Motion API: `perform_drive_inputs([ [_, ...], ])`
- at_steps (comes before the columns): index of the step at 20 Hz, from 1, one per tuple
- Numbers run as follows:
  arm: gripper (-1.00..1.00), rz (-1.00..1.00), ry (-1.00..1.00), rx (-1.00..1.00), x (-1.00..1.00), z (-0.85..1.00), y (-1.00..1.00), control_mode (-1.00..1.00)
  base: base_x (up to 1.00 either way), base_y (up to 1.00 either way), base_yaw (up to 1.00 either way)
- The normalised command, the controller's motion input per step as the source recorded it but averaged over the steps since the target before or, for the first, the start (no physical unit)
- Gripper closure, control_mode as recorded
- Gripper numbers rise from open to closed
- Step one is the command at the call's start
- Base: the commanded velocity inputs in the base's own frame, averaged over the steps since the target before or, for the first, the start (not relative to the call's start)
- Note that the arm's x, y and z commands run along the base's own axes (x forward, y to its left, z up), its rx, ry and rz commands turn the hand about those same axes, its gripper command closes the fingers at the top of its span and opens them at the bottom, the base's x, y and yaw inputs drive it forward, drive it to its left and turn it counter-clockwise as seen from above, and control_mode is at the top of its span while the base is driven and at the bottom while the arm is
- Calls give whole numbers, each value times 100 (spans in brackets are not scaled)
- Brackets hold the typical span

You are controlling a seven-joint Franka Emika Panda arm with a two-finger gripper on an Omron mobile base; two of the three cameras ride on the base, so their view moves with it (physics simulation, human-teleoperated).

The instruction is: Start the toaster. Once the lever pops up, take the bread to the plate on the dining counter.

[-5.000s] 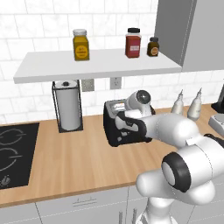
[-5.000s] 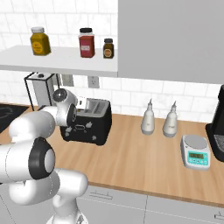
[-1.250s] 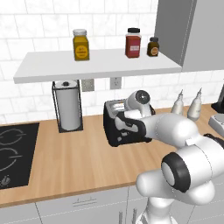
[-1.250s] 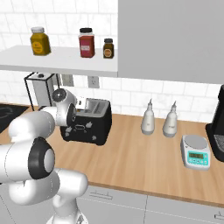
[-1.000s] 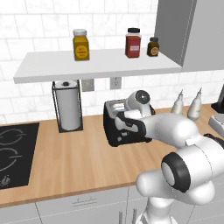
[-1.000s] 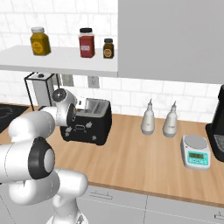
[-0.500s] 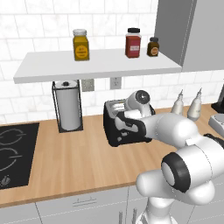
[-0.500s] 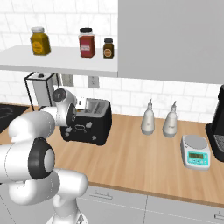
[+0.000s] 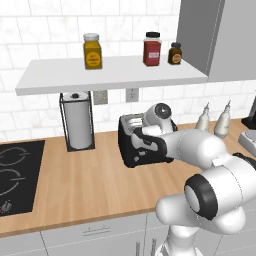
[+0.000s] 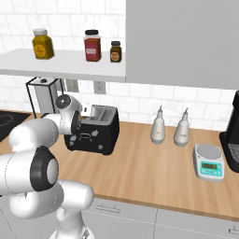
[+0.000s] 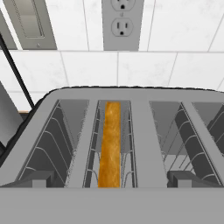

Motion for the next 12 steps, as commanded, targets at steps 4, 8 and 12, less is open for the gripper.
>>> perform_drive_inputs([
  [4,-100,0,0,0,0,0,0,-100,0,0,0],
  [8,-100,0,0,0,0,0,0,-100,0,0,0],
  [12,-100,0,0,0,0,0,0,-100,0,0,0],
])
